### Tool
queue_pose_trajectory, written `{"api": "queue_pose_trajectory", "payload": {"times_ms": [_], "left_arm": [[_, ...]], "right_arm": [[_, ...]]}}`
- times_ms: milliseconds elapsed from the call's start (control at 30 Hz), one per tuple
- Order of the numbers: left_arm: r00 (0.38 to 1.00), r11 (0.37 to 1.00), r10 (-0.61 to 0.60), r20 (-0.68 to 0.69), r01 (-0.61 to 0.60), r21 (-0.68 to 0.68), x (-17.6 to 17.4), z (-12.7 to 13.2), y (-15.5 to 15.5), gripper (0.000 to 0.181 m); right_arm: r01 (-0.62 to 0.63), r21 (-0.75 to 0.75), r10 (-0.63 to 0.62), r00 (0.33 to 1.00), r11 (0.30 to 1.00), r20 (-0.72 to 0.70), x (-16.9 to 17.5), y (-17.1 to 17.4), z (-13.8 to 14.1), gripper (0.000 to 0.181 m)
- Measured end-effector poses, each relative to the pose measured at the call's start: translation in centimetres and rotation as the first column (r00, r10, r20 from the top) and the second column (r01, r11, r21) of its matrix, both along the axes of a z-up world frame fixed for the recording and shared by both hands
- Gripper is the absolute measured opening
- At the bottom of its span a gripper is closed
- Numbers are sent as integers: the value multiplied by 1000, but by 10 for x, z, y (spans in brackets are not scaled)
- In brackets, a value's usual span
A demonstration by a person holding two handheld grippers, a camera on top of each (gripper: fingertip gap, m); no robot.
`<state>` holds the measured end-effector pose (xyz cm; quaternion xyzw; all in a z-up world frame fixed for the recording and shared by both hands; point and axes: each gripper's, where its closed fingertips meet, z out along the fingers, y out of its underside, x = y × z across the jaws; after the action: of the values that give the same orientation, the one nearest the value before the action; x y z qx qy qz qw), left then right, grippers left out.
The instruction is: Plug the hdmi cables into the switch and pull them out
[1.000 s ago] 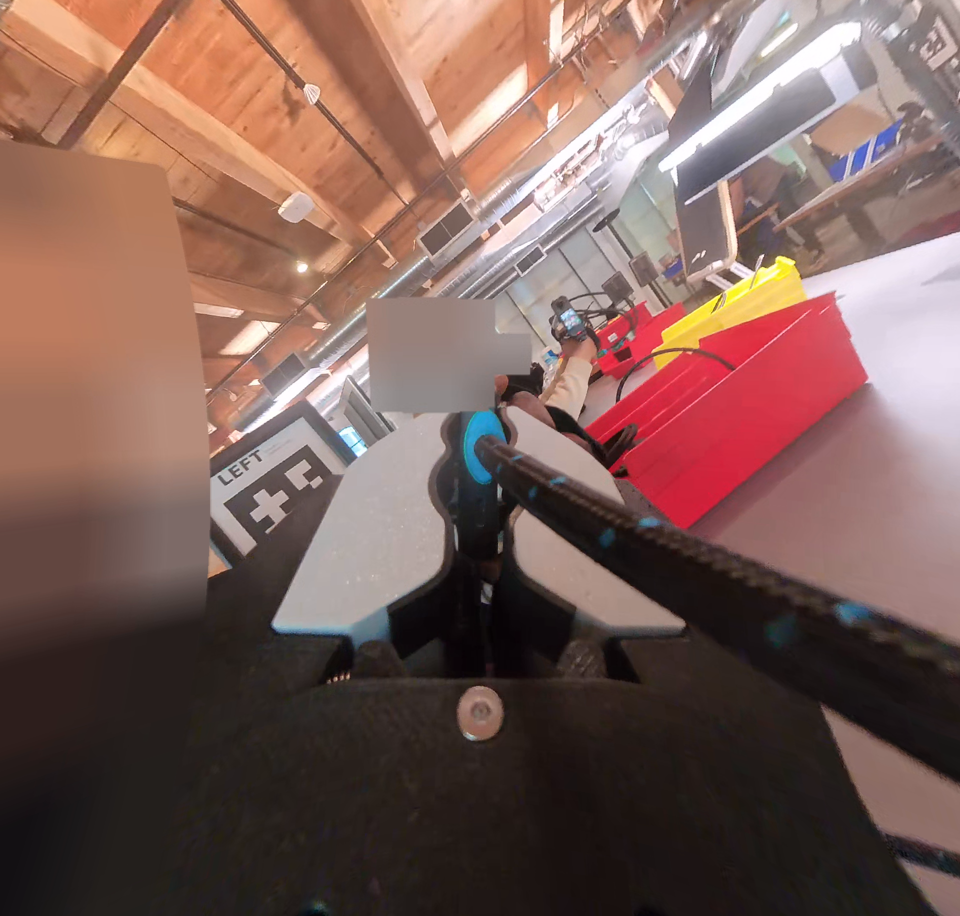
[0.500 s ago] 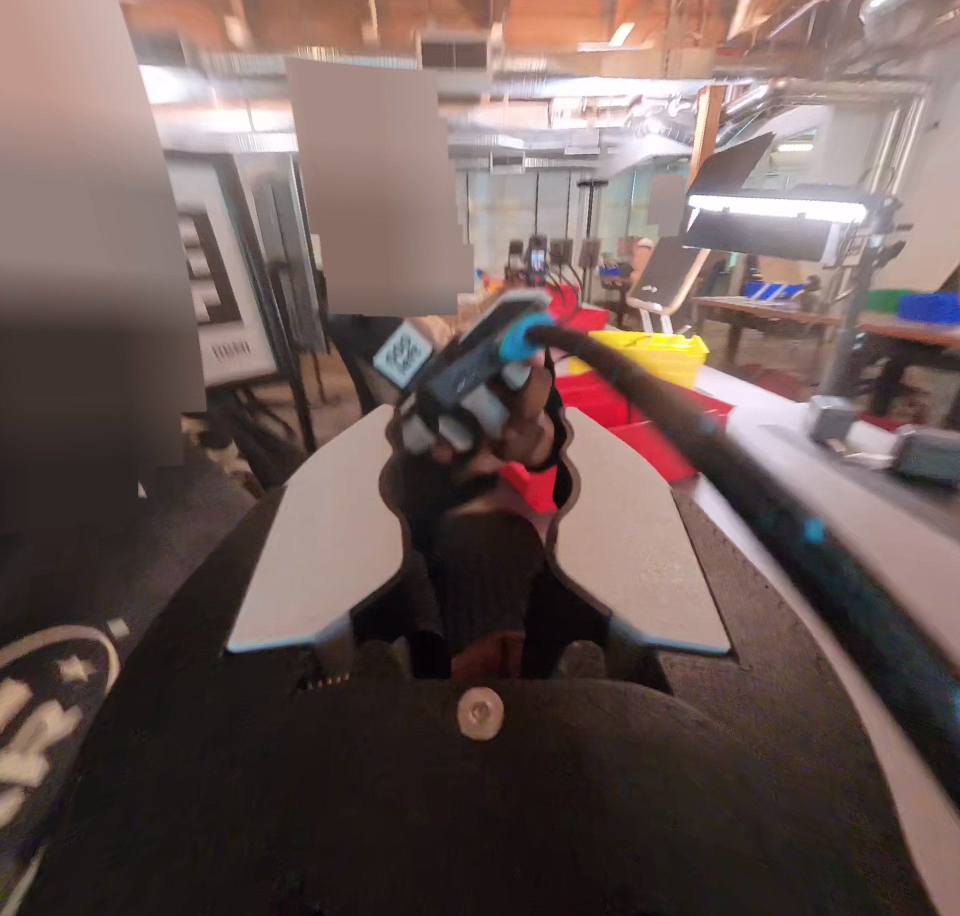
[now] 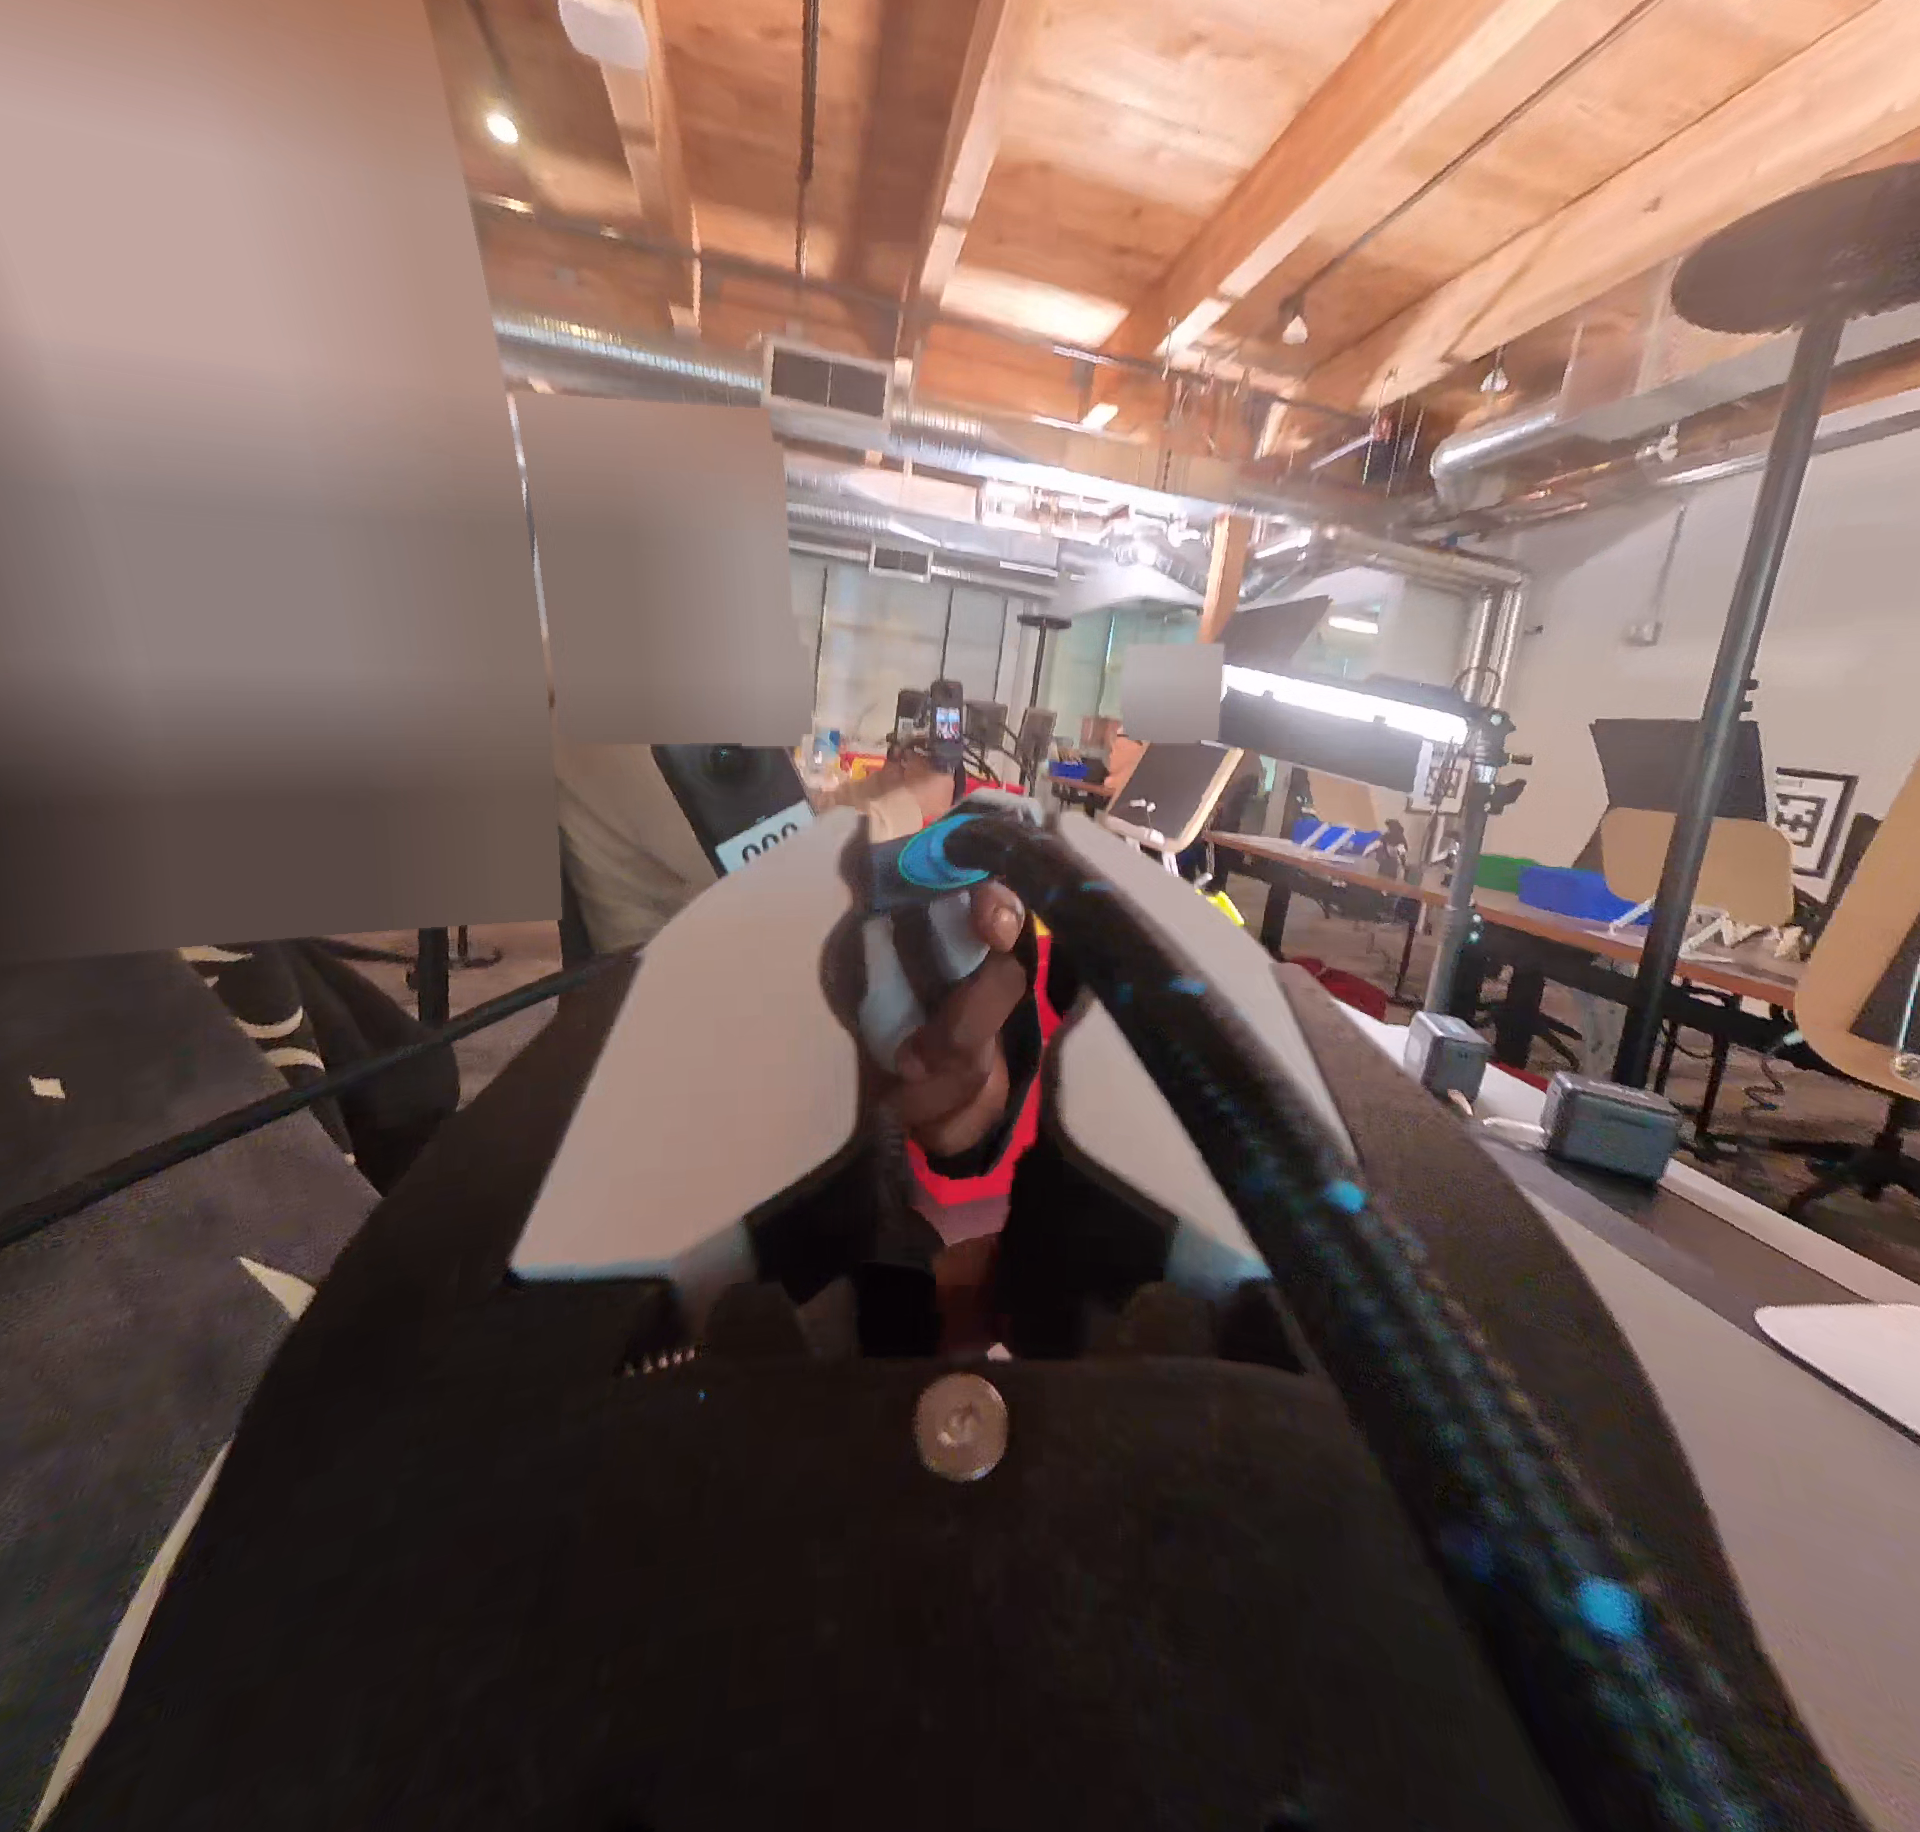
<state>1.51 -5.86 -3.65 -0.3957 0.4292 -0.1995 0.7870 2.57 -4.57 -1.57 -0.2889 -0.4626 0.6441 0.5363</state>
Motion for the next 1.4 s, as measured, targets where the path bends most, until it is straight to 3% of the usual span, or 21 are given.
{"api": "queue_pose_trajectory", "payload": {"times_ms": [33, 333, 400, 467, 567, 700, 767, 867, 933, 1033, 1133, 1267, 1400], "left_arm": [[1000, 1000, -1, -3, 1, -2, 1, -1, 0, 72], [997, 993, -72, 13, 73, -89, 12, -5, 1, 73], [995, 986, -93, 29, 96, -135, 13, -4, 0, 73], [979, 962, -183, 94, 198, -190, 11, -1, -7, 76], [901, 844, -331, 279, 415, -340, 2, 6, -11, 84], [816, 611, -350, 460, 571, -548, 11, 0, 2, 82], [806, 546, -332, 490, 588, -597, 21, -7, 9, 69], [757, 440, -366, 542, 654, -616, 32, -15, 9, 25], [698, 383, -416, 583, 716, -584, 32, -17, 6, 18], [699, 382, -379, 607, 715, -585, 28, -24, 18, 17], [687, 345, -353, 635, 726, -595, 23, -29, 25, 16], [678, 295, -378, 631, 734, -612, 25, -29, 19, 17], [698, 294, -377, 609, 713, -636, 28, -29, 15, 18]], "right_arm": [[-10, -1, 10, 1000, 1000, -14, 2, 0, 1, 24], [-15, 79, 15, 1000, 997, -4, 3, -5, -3, 25], [-2, 107, 9, 998, 994, -65, 10, -7, 4, 24], [40, 148, -19, 990, 988, -141, 20, -8, 11, 23], [105, 247, -63, 983, 963, -172, 29, -7, 13, 22], [157, 406, -104, 983, 900, -151, 28, -11, 1, 22], [181, 487, -139, 983, 855, -122, 23, -11, -9, 22], [185, 550, -169, 982, 814, -80, 17, -13, -19, 22], [172, 560, -169, 984, 811, -57, 16, -12, -23, 22], [166, 546, -199, 980, 821, 2, 15, 0, -27, 25], [120, 520, -151, 988, 845, 16, 20, 2, -28, 33], [157, 610, -243, 968, 777, 59, 15, 9, -42, 21], [143, 613, -228, 972, 777, 62, 17, 6, -41, 21]]}}
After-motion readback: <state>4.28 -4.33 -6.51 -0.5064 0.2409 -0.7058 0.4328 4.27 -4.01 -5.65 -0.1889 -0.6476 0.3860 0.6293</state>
